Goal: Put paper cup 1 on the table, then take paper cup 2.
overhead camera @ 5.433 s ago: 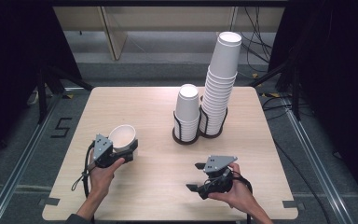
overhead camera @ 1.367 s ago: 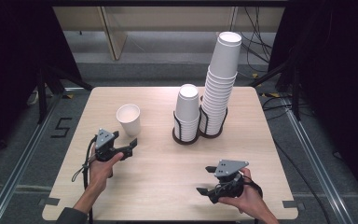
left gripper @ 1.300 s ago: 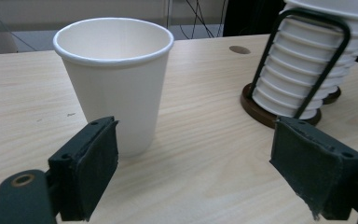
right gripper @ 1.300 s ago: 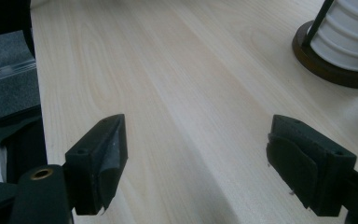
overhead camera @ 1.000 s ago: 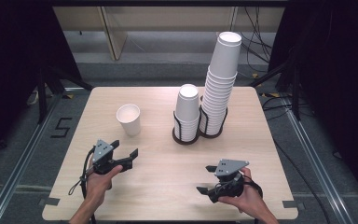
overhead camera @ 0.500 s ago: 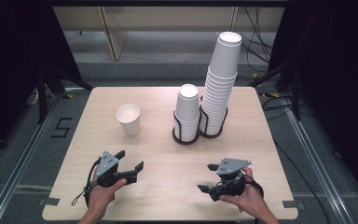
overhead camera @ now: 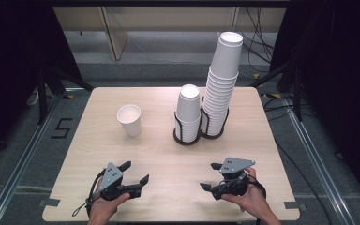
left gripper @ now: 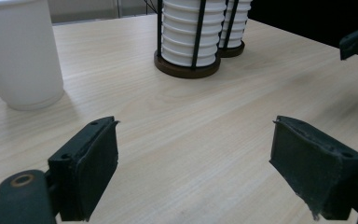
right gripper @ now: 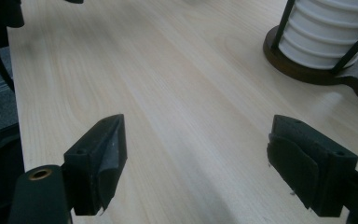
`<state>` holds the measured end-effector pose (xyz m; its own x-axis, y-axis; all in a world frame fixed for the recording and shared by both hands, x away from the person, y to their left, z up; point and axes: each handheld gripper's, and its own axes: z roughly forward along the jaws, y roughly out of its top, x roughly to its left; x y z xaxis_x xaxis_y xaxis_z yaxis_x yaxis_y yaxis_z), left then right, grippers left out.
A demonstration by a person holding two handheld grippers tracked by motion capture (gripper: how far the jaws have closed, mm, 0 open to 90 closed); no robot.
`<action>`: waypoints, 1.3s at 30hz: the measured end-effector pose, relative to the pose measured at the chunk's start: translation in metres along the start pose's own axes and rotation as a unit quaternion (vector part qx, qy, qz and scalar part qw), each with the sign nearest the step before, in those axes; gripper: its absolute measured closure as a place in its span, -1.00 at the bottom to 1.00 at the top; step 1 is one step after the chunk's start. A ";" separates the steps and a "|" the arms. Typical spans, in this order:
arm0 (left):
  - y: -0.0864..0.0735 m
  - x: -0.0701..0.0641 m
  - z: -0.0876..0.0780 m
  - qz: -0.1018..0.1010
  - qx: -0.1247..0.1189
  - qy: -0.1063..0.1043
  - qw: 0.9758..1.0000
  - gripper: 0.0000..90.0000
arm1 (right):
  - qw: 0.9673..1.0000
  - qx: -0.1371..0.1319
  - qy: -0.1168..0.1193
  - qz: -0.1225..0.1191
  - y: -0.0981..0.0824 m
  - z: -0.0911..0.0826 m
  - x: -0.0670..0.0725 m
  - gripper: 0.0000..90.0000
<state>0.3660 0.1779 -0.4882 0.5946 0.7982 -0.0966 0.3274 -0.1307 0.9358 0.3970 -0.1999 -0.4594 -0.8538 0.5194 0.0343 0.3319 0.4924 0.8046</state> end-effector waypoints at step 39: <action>-0.007 -0.029 -0.013 0.014 0.005 -0.036 0.999 -0.68 | 0.983 -0.139 -0.092 0.080 0.040 -0.058 -0.055 -0.64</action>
<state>0.3373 0.1634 -0.4875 0.6551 0.7495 -0.0952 0.3170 -0.1583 0.9351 0.4336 -0.2497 -0.3947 -0.7043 0.7045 0.0872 0.3126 0.1974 0.9291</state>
